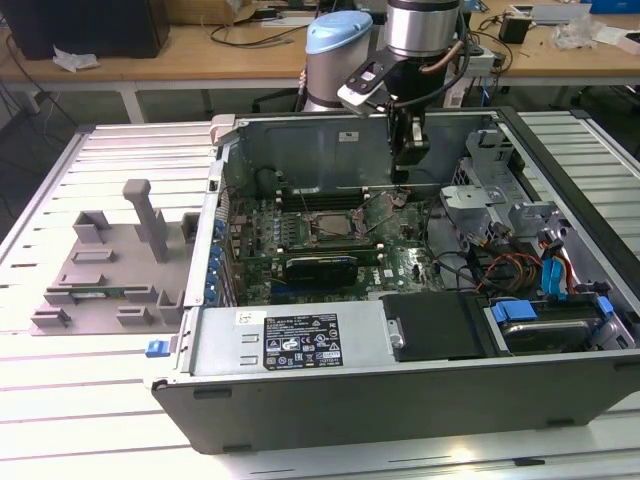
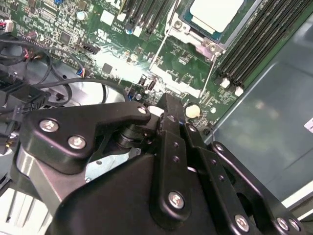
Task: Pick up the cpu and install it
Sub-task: 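Close the cpu cover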
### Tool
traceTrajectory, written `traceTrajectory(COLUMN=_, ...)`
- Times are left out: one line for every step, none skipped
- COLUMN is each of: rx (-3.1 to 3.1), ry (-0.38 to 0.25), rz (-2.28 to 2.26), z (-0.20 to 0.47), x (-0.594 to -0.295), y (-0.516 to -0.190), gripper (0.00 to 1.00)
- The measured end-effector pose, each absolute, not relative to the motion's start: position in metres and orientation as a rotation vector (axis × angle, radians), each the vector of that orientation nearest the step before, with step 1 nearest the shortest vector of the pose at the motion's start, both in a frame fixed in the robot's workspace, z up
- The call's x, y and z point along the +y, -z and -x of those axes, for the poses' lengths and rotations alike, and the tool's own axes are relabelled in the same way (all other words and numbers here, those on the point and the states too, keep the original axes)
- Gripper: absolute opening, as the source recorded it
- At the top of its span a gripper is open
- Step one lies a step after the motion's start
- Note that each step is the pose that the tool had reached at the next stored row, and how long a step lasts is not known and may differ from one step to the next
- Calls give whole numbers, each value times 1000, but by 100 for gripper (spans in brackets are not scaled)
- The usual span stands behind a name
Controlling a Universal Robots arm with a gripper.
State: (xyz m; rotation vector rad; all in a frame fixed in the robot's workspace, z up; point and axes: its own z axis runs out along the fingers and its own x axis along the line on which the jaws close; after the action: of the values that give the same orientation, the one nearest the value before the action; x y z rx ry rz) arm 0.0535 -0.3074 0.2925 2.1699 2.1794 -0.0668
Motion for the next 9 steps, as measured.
traceTrajectory(rx=2179, ry=67, rz=-2170, z=-54, x=-307, y=-292, gripper=11)
traceTrajectory(rx=2180, ry=67, rz=-2170, z=-54, x=-307, y=-292, gripper=11)
traceTrajectory(rx=2180, ry=67, rz=-2170, z=-54, x=-307, y=-291, gripper=11)
traceTrajectory(rx=2180, ry=67, rz=-2170, z=-56, x=-307, y=-290, gripper=11)
traceTrajectory(rx=2180, ry=67, rz=-2170, z=-58, x=-307, y=-288, gripper=11)
traceTrajectory(rx=2179, ry=67, rz=-2170, z=-60, x=-307, y=-287, gripper=11)
traceTrajectory(rx=2180, ry=67, rz=-2170, z=-63, x=-307, y=-284, gripper=11)
traceTrajectory(rx=2180, ry=67, rz=-2170, z=-66, x=-307, y=-282, gripper=11)
traceTrajectory(rx=2180, ry=68, rz=-2170, z=-68, x=-307, y=-280, gripper=11)
